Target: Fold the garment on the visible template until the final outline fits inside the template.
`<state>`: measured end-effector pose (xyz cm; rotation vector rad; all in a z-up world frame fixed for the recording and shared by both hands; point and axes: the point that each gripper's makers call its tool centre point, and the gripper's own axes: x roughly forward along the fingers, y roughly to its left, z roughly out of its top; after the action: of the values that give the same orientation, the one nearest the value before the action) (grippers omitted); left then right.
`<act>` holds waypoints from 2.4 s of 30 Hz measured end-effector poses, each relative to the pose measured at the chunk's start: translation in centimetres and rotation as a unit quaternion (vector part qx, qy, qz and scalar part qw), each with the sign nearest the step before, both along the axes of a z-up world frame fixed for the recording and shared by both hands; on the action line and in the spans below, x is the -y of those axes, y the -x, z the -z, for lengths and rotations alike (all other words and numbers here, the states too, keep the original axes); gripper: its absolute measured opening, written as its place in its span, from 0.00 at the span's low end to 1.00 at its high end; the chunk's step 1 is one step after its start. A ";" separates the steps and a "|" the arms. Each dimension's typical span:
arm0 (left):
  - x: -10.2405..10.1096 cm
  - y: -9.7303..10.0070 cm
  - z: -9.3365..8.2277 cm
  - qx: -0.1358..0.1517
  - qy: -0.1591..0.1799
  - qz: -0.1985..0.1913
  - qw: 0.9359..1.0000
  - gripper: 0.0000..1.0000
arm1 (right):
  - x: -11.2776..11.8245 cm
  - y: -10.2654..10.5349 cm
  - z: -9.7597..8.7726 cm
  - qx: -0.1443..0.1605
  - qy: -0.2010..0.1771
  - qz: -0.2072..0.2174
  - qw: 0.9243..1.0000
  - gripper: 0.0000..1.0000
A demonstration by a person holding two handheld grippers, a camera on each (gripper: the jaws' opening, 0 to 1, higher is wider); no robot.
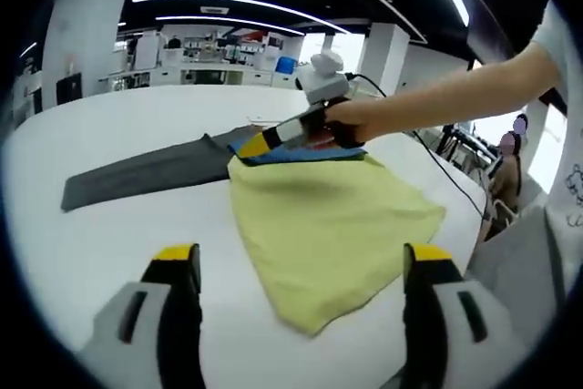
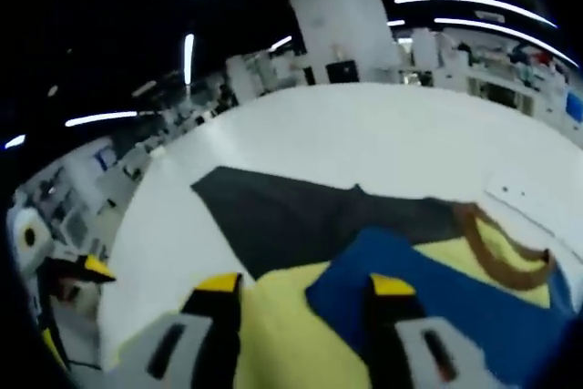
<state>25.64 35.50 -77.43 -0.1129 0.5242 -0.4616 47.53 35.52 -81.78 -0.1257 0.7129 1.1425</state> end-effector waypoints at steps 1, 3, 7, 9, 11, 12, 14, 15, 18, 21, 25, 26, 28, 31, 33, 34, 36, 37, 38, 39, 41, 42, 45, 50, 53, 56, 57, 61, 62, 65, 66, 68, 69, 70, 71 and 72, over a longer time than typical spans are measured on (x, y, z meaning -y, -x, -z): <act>0.0 0.0 0.0 0.000 0.000 0.000 1.000 0.90 | 0.2 -0.1 0.0 0.004 0.000 -0.001 1.000 0.65; 0.0 -0.1 0.0 0.001 0.000 0.000 1.000 0.90 | 0.5 -0.2 0.0 0.007 0.002 0.001 1.000 0.78; 0.1 -0.1 -0.1 0.001 0.001 0.002 1.000 0.90 | 1.9 -0.1 0.2 0.016 0.014 0.012 1.000 0.96; 0.2 0.0 0.0 0.000 0.000 0.003 1.000 0.90 | 2.6 -0.4 0.4 0.014 0.017 0.013 1.000 0.95; 0.2 0.0 0.0 0.000 0.001 0.002 1.000 0.90 | 3.3 -0.7 0.4 0.015 0.020 0.017 1.000 0.95; 0.1 0.0 0.0 0.000 0.001 0.003 1.000 0.90 | 3.5 -0.6 0.3 0.016 0.022 0.018 0.999 0.94; 0.1 0.0 0.0 0.000 0.000 0.003 1.000 0.90 | 4.5 -1.2 0.3 0.014 0.024 0.026 0.999 0.93; 0.1 0.0 0.0 0.000 0.001 0.003 1.000 0.90 | 4.9 -1.5 0.2 0.014 0.022 0.029 0.999 0.92; 0.1 0.0 0.0 0.001 0.000 0.003 1.000 0.90 | 6.6 -2.1 0.2 0.011 0.024 0.049 0.998 0.91; 0.0 0.0 0.1 0.000 0.000 0.003 1.000 0.90 | 8.3 -2.8 0.1 0.008 0.024 0.069 0.997 0.90; 0.1 0.0 0.1 -0.001 0.000 0.003 1.000 0.90 | 10.8 -4.0 -0.1 0.004 0.022 0.092 0.996 0.87; 0.1 0.0 0.1 -0.001 0.000 0.003 1.000 0.90 | 11.3 -4.3 -0.1 0.004 0.022 0.097 0.995 0.87; 0.1 0.1 0.2 -0.002 0.000 0.004 1.000 0.90 | 12.6 -4.8 -0.2 -0.001 0.020 0.113 0.993 0.85; 0.1 0.1 0.2 -0.002 -0.001 0.005 1.000 0.90 | 14.6 -5.7 -0.3 -0.008 0.010 0.142 0.990 0.83; 0.1 0.1 0.2 -0.002 0.000 0.004 1.000 0.90 | 15.9 -6.0 -0.4 -0.015 0.007 0.157 0.987 0.81; 0.1 0.1 0.2 -0.002 0.000 0.004 1.000 0.90 | 16.8 -6.4 -0.3 -0.016 0.006 0.165 0.986 0.81; 0.1 0.1 0.2 -0.002 0.000 0.004 1.000 0.90 | 17.9 -6.6 -0.3 -0.019 0.005 0.175 0.984 0.80; 0.1 0.1 0.2 -0.002 0.000 0.004 1.000 0.90 | 18.3 -6.6 -0.3 -0.020 0.006 0.178 0.984 0.79; 0.2 0.1 0.2 -0.002 0.000 0.005 1.000 0.90 | 18.7 -6.6 -0.4 -0.020 0.005 0.182 0.983 0.78; 0.2 0.1 0.2 -0.003 0.000 0.005 1.000 0.90 | 19.4 -6.6 -0.4 -0.021 0.008 0.185 0.982 0.78; 0.2 0.1 0.2 -0.003 -0.001 0.006 1.000 0.90 | 20.4 -6.9 -0.5 -0.020 0.008 0.190 0.982 0.76; 0.2 0.1 0.2 -0.003 -0.002 0.006 1.000 0.90 | 20.5 -6.7 -0.5 -0.021 0.008 0.192 0.981 0.76; 0.2 0.1 0.2 -0.004 -0.001 0.005 1.000 0.90 | 22.2 -6.8 -0.5 -0.023 0.011 0.204 0.979 0.73; 0.2 0.1 0.3 -0.005 -0.001 0.005 1.000 0.90 | 24.9 -7.0 -0.1 -0.035 0.015 0.234 0.972 0.66; 0.3 0.1 0.4 -0.006 -0.002 0.007 1.000 0.89 | 26.4 -7.3 0.3 -0.043 0.014 0.257 0.965 0.58; 0.3 0.1 0.4 -0.007 -0.002 0.008 1.000 0.89 | 27.3 -7.2 0.6 -0.049 0.014 0.271 0.961 0.46; 0.3 0.1 0.4 -0.007 -0.002 0.008 1.000 0.89 | 27.7 -7.3 0.8 -0.052 0.014 0.277 0.959 0.43; 0.3 0.2 0.5 -0.008 -0.003 0.008 1.000 0.89 | 28.2 -6.8 0.7 -0.062 0.010 0.284 0.957 0.31; 0.3 0.2 0.5 -0.007 -0.003 0.008 1.000 0.89 | 28.4 -6.9 0.8 -0.065 0.008 0.284 0.957 0.27; 0.3 0.2 0.5 -0.007 -0.003 0.008 1.000 0.89 | 28.6 -6.1 0.9 -0.075 0.001 0.288 0.955 0.15; 0.3 0.2 0.5 -0.007 -0.003 0.008 1.000 0.89 | 28.5 -5.7 1.0 -0.079 -0.001 0.290 0.954 0.12; 0.3 0.2 0.4 -0.007 -0.003 0.008 1.000 0.89 | 28.6 -5.3 1.2 -0.087 -0.004 0.293 0.952 0.07; 0.3 0.2 0.4 -0.007 -0.003 0.008 1.000 0.89 | 28.7 -5.2 1.3 -0.091 -0.006 0.292 0.952 0.05; 0.3 0.2 0.4 -0.007 -0.003 0.008 1.000 0.89 | 28.7 -5.1 1.4 -0.097 -0.010 0.293 0.951 0.02; 0.3 0.2 0.4 -0.006 -0.004 0.007 1.000 0.89 | 28.5 -4.9 1.4 -0.103 -0.016 0.294 0.950 0.00; 0.3 0.2 0.4 -0.006 -0.004 0.007 1.000 0.89 | 28.5 -4.8 1.5 -0.111 -0.022 0.295 0.949 0.00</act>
<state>25.44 35.22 -77.83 -0.1039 0.5399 -0.4729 52.38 7.00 -83.29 0.2469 0.8504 0.5982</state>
